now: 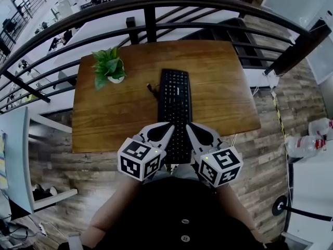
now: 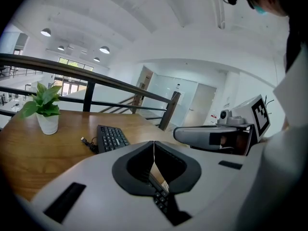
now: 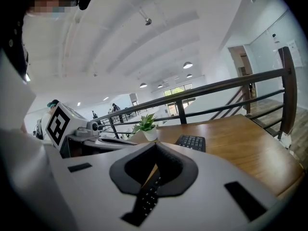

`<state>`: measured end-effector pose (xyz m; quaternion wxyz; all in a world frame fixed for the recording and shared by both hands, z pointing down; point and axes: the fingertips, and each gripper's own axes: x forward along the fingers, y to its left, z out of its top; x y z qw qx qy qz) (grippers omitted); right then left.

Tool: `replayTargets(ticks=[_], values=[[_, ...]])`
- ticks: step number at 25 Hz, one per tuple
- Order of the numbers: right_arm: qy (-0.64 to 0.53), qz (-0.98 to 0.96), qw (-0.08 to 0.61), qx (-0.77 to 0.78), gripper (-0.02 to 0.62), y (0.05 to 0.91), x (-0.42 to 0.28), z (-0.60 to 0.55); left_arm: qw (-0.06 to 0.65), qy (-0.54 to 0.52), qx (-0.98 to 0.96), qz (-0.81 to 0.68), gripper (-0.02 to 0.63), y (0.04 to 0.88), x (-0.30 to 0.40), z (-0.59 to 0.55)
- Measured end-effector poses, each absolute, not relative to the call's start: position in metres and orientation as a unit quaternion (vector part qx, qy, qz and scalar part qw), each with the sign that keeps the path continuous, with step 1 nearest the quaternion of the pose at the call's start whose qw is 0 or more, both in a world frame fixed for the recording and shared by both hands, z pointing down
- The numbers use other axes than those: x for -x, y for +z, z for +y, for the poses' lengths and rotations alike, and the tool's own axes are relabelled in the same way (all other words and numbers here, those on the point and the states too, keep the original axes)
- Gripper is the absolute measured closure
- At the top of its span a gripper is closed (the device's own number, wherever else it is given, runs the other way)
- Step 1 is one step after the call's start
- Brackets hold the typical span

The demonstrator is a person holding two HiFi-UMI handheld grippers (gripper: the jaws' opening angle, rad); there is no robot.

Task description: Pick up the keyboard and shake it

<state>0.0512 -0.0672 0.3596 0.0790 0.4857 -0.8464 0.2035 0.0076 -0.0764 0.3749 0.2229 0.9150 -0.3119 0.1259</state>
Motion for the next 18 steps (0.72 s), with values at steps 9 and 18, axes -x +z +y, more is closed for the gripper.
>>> replayTargets(ticks=[9,18], values=[[0.206,-0.833,0.093,-0.505,0.569,0.366,-0.065,-0.067,0.214,0.145,-0.904,-0.340,0.588,0.385,-0.005,-0.079],[0.207,-0.826,0.101,-0.514,0.569,0.371,-0.074,-0.069,0.219,0.152,-0.882,-0.388,0.588,0.390,0.007,-0.088]])
